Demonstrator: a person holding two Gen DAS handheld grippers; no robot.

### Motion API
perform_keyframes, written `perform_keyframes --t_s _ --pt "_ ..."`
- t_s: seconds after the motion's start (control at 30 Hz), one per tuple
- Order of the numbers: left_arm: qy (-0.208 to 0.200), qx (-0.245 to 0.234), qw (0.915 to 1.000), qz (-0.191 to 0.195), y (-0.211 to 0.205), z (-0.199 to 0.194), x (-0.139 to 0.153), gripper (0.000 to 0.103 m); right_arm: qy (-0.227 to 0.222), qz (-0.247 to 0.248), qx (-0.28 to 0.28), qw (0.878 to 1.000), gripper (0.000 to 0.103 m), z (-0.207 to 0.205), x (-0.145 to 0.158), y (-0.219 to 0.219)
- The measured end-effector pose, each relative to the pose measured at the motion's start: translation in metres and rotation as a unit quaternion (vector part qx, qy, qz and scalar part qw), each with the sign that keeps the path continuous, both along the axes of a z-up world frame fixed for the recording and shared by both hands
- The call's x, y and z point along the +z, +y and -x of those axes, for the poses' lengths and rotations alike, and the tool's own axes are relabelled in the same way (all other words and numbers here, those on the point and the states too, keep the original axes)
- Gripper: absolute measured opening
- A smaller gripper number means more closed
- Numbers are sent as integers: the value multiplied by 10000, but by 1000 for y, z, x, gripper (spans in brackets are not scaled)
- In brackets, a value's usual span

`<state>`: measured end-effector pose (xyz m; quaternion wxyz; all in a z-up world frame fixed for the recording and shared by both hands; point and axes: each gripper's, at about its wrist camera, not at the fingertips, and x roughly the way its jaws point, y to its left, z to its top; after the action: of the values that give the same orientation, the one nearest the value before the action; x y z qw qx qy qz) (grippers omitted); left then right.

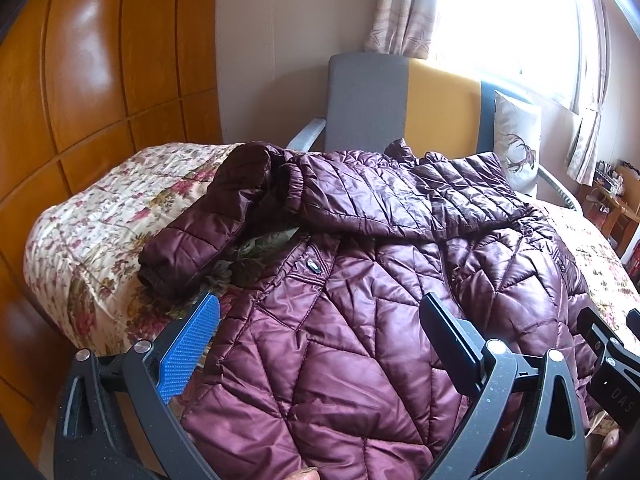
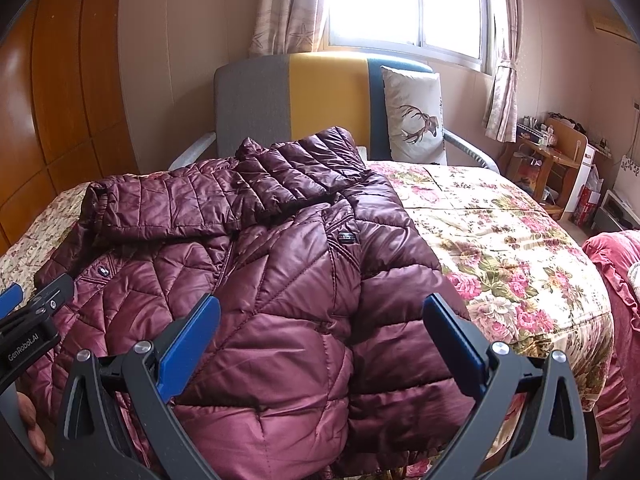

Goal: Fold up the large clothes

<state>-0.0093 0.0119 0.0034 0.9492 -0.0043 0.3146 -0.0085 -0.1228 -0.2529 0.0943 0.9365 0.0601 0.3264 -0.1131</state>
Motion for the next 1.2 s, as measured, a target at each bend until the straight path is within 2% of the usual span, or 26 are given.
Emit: perform_keyframes --t_s 0.83,1.03,1.2 --pt "140 137 9998 79 10 -9 -4 99 62 40 52 10000 101 -6 -3 2" --pt "176 373 9991 26 21 -17 -5 99 47 44 70 10000 101 -10 -2 -2" --pt "206 591 9980 2 35 -24 -6 99 -60 61 323 9994 101 -19 12 0"
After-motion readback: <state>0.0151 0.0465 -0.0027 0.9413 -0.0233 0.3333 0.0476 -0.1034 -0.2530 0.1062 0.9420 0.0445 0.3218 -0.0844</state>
